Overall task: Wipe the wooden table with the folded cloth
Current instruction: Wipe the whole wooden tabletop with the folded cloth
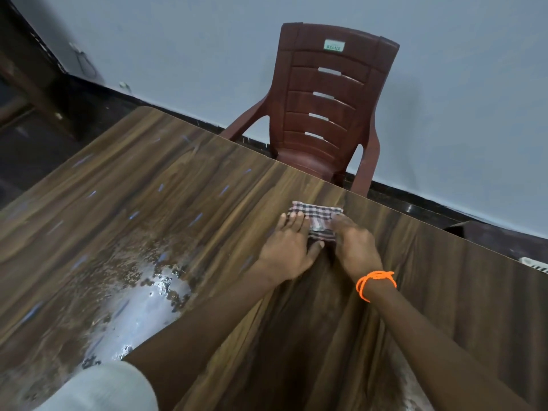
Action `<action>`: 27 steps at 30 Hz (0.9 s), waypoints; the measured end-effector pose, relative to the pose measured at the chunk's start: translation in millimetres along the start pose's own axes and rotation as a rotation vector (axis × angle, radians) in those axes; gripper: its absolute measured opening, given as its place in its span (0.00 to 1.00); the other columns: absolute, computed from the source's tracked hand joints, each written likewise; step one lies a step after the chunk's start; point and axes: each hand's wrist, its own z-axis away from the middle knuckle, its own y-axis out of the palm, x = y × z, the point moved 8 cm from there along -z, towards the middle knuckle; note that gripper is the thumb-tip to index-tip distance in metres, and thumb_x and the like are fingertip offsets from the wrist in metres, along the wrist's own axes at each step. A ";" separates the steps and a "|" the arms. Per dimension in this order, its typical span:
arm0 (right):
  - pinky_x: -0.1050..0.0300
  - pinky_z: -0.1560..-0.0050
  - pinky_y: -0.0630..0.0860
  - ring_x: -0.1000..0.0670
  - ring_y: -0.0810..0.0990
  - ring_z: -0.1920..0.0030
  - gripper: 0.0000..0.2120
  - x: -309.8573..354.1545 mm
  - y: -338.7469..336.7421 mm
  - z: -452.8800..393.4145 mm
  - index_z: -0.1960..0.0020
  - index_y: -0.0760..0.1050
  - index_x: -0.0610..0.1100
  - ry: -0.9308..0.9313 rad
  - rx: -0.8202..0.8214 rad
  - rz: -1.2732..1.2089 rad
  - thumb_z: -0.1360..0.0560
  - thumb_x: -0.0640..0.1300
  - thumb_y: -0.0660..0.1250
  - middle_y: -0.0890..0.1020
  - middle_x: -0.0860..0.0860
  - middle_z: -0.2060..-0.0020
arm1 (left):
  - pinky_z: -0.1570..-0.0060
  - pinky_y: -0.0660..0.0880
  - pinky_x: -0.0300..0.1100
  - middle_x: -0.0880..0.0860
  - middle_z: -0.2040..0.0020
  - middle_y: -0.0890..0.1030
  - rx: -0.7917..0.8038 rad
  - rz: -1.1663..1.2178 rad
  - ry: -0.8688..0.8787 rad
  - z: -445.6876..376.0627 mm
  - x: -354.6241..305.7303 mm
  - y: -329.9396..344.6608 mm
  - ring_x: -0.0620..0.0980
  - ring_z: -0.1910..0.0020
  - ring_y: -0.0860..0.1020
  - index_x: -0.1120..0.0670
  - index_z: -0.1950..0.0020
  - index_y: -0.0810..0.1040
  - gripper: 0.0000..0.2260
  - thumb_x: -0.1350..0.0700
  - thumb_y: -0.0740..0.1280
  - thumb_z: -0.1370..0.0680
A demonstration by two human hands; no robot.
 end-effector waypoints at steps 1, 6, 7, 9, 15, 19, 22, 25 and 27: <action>0.47 0.40 0.76 0.41 0.78 0.40 0.17 -1.7 -1.9 -5.0 0.45 0.80 0.40 0.028 0.001 0.007 0.31 0.28 0.64 0.80 0.42 0.41 | 0.19 0.48 0.54 0.62 0.20 0.63 -0.001 -0.001 -0.005 -6.1 -1.8 -0.2 0.57 0.19 0.58 0.62 0.20 0.59 0.33 0.40 0.53 0.16; 0.49 0.55 0.78 0.37 0.80 0.53 0.13 7.5 -1.0 -44.6 0.51 0.78 0.42 0.143 0.019 0.069 0.32 0.31 0.63 0.82 0.42 0.51 | 0.19 0.45 0.55 0.63 0.20 0.61 -0.013 -0.014 -0.053 -31.4 8.0 -7.6 0.59 0.19 0.56 0.63 0.19 0.56 0.32 0.42 0.52 0.16; 0.49 0.57 0.77 0.37 0.80 0.54 0.12 13.5 2.6 -49.9 0.51 0.77 0.42 0.137 0.039 0.089 0.32 0.31 0.63 0.82 0.41 0.53 | 0.19 0.46 0.55 0.63 0.19 0.61 -0.018 -0.020 -0.064 -32.5 14.0 -10.6 0.58 0.19 0.56 0.63 0.19 0.56 0.32 0.42 0.51 0.15; 0.50 0.61 0.75 0.37 0.79 0.57 0.10 28.2 10.9 -55.5 0.53 0.75 0.41 0.091 0.078 0.135 0.31 0.31 0.62 0.80 0.40 0.56 | 0.19 0.46 0.55 0.62 0.19 0.61 -0.025 -0.025 -0.086 -30.4 28.8 -16.3 0.57 0.19 0.56 0.62 0.19 0.57 0.30 0.43 0.51 0.15; 0.50 0.63 0.74 0.42 0.77 0.55 0.07 69.2 33.6 -29.1 0.56 0.73 0.42 -0.055 0.134 0.094 0.29 0.33 0.59 0.76 0.45 0.53 | 0.20 0.48 0.53 0.60 0.22 0.67 -0.063 -0.003 -0.110 15.6 60.7 -26.9 0.56 0.20 0.61 0.61 0.21 0.64 0.27 0.45 0.55 0.15; 0.50 0.51 0.78 0.46 0.76 0.40 0.11 86.4 32.6 11.0 0.47 0.78 0.40 -0.136 0.097 0.002 0.28 0.32 0.64 0.79 0.46 0.45 | 0.20 0.50 0.52 0.59 0.23 0.70 -0.092 0.025 -0.135 62.2 55.7 -22.5 0.55 0.21 0.63 0.60 0.22 0.67 0.26 0.45 0.57 0.16; 0.50 0.42 0.77 0.43 0.76 0.37 0.17 81.7 25.1 40.9 0.44 0.79 0.38 -0.139 0.063 -0.013 0.32 0.29 0.68 0.80 0.43 0.42 | 0.20 0.53 0.54 0.61 0.24 0.71 -0.113 0.061 -0.134 89.0 35.1 -15.7 0.56 0.22 0.65 0.61 0.23 0.68 0.29 0.43 0.56 0.17; 0.49 0.37 0.72 0.43 0.76 0.36 0.24 61.8 17.5 61.0 0.42 0.80 0.38 -0.085 0.055 0.004 0.36 0.25 0.69 0.80 0.42 0.40 | 0.19 0.52 0.53 0.62 0.23 0.69 -0.070 0.057 -0.120 94.2 11.7 -5.7 0.57 0.21 0.63 0.61 0.22 0.65 0.34 0.39 0.49 0.19; 0.47 0.37 0.74 0.43 0.76 0.36 0.25 49.1 13.7 63.0 0.41 0.79 0.38 -0.040 0.057 0.006 0.36 0.24 0.67 0.79 0.42 0.39 | 0.19 0.49 0.53 0.62 0.22 0.66 -0.044 0.054 -0.102 83.5 2.6 -2.1 0.58 0.20 0.60 0.62 0.21 0.62 0.34 0.38 0.49 0.18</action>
